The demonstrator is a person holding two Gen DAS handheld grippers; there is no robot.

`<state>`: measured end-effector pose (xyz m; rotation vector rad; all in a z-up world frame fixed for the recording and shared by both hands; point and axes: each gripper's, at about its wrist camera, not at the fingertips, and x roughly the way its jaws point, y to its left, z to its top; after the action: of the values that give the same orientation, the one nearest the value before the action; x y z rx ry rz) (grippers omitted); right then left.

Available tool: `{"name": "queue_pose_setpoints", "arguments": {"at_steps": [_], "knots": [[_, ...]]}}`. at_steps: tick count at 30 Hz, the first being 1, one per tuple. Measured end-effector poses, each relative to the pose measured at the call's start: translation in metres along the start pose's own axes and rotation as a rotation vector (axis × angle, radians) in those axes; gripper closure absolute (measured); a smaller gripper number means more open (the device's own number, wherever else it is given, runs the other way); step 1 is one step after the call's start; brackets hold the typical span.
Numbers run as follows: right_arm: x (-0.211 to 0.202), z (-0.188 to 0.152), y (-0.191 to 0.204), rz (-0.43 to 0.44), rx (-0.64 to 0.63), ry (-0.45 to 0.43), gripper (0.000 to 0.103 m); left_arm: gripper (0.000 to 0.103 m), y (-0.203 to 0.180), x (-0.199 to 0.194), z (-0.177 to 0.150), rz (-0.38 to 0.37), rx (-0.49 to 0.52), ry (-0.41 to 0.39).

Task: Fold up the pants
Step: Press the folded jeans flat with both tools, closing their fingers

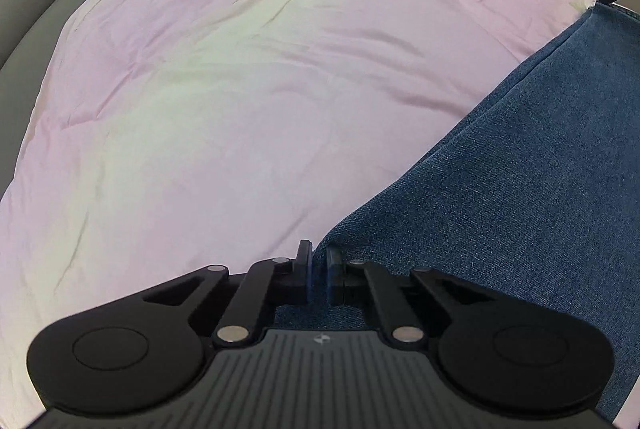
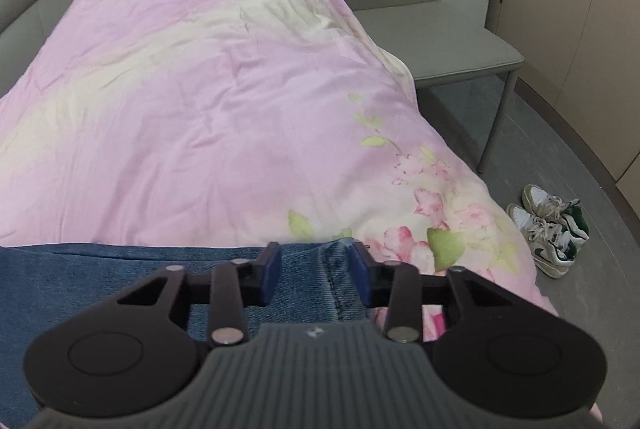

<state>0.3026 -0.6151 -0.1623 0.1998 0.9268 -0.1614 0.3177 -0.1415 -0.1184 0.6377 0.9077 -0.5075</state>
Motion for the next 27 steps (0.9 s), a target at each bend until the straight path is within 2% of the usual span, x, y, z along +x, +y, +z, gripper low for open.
{"name": "queue_pose_setpoints", "arguments": {"at_steps": [8,10,13,16,17,18,20,21,23,24,25,27], "knots": [[-0.052,0.002,-0.006,0.012,0.029,-0.208,0.103,0.097,0.004,-0.026,-0.006,0.066,-0.055,-0.098],[-0.046,0.005,-0.007,-0.008,0.030,-0.195,0.103,0.097,0.010,-0.019,-0.002,0.050,-0.086,-0.092],[-0.025,0.008,-0.007,-0.077,0.023,-0.161,0.103,0.097,0.005,-0.001,0.000,0.040,-0.053,-0.060],[-0.009,0.007,-0.022,-0.113,0.088,-0.123,0.103,0.095,0.012,0.017,-0.002,0.006,-0.127,-0.054],[-0.008,0.005,-0.026,-0.119,0.104,-0.120,0.103,0.092,0.017,0.020,-0.003,-0.006,-0.165,-0.055],[-0.009,0.005,-0.029,-0.118,0.122,-0.120,0.103,0.083,0.021,0.020,-0.004,0.007,-0.202,-0.063],[-0.015,0.002,-0.034,-0.073,0.152,-0.105,0.103,0.077,0.026,0.015,-0.005,0.032,-0.258,-0.087],[-0.019,0.001,-0.034,-0.061,0.154,-0.094,0.101,0.072,0.028,0.011,-0.004,0.026,-0.275,-0.095],[-0.033,-0.005,-0.032,-0.033,0.153,-0.078,0.098,0.069,0.027,0.000,-0.004,0.009,-0.295,-0.113],[-0.040,-0.009,-0.032,-0.012,0.162,-0.073,0.089,0.069,0.025,-0.005,-0.004,0.007,-0.298,-0.116],[-0.048,-0.014,-0.030,0.002,0.181,-0.064,0.074,0.069,0.020,-0.012,-0.005,0.005,-0.299,-0.115],[-0.062,-0.026,-0.030,0.031,0.221,-0.055,0.067,0.069,0.011,-0.024,-0.008,-0.008,-0.313,-0.119]]}}
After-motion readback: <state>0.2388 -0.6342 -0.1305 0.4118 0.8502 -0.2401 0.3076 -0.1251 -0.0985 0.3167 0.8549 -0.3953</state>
